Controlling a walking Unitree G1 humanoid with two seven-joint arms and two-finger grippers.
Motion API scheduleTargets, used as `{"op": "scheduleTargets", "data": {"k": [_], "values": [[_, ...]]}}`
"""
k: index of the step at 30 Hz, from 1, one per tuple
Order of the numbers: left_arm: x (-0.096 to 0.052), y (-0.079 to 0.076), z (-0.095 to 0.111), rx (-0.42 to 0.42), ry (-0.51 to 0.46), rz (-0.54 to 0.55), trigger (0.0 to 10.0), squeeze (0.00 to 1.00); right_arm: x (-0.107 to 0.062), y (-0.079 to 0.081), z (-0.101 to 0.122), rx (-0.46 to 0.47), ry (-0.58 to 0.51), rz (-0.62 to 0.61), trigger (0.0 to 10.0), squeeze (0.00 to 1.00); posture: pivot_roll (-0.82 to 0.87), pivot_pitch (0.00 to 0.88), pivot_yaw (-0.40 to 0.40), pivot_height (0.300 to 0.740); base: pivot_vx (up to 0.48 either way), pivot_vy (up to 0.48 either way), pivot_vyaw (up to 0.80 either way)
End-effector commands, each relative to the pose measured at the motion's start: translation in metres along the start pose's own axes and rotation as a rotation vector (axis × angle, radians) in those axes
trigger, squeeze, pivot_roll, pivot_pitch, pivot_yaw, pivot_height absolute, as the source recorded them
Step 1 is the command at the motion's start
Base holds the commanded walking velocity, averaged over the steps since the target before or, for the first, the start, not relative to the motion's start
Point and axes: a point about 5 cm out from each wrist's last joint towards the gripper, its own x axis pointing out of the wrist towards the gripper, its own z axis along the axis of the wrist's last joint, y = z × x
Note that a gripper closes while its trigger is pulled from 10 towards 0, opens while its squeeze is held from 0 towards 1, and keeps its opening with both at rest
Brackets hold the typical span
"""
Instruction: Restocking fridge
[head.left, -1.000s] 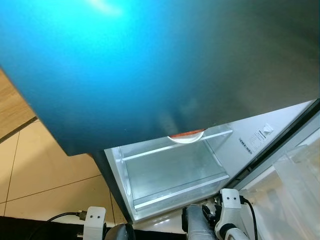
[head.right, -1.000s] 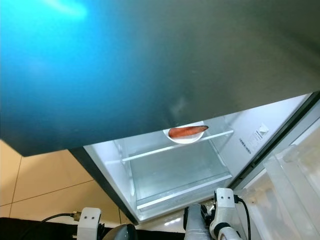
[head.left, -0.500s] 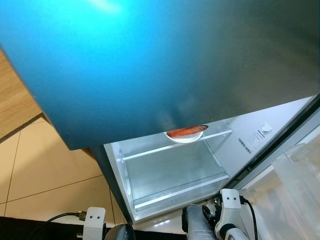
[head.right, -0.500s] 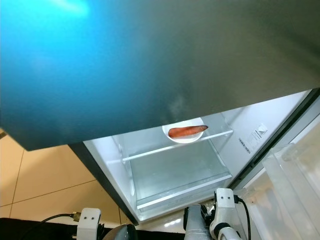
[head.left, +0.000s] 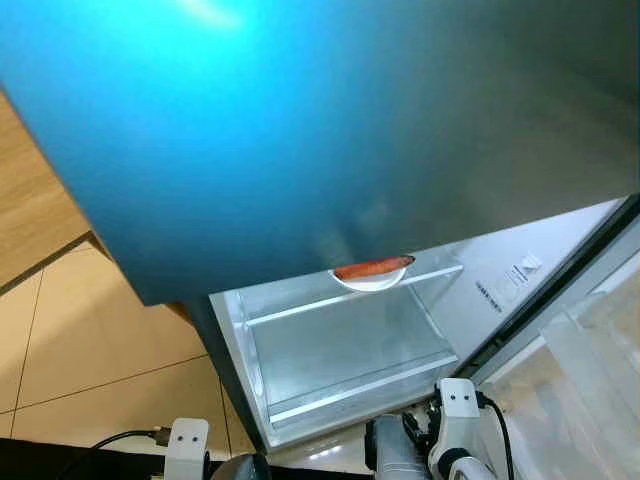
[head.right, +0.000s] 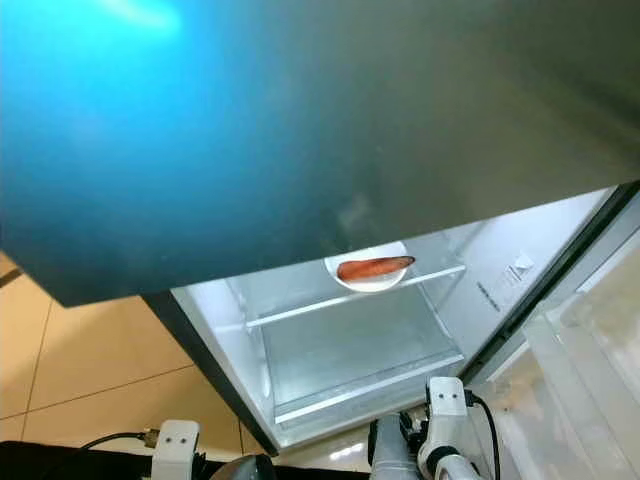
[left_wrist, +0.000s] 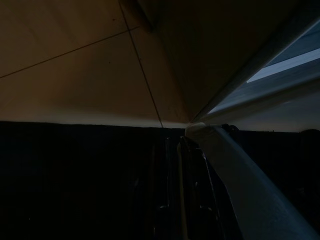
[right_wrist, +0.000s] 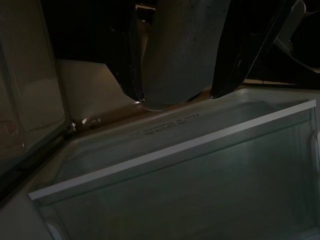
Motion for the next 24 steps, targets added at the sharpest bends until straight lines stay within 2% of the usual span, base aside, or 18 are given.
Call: {"op": "scheduleTargets", "data": {"k": [1, 24], "values": [[-0.0096, -0.006, -0.0206, 0.002, 0.083, -0.016, 10.0, 0.0, -0.0038, 0.001, -0.0099, 0.007, 0.036, -0.006, 10.0, 0.0, -0.1, 0.141, 0.022, 0.645, 0.0, 0.0, 0.0], [-0.0107, -0.006, -0.0219, 0.007, 0.084, -0.02, 10.0, 0.0, -0.0048, -0.0001, -0.0115, 0.004, 0.041, -0.014, 10.0, 0.0, -0.1, 0.144, 0.023, 0.645, 0.0, 0.0, 0.0]]}}
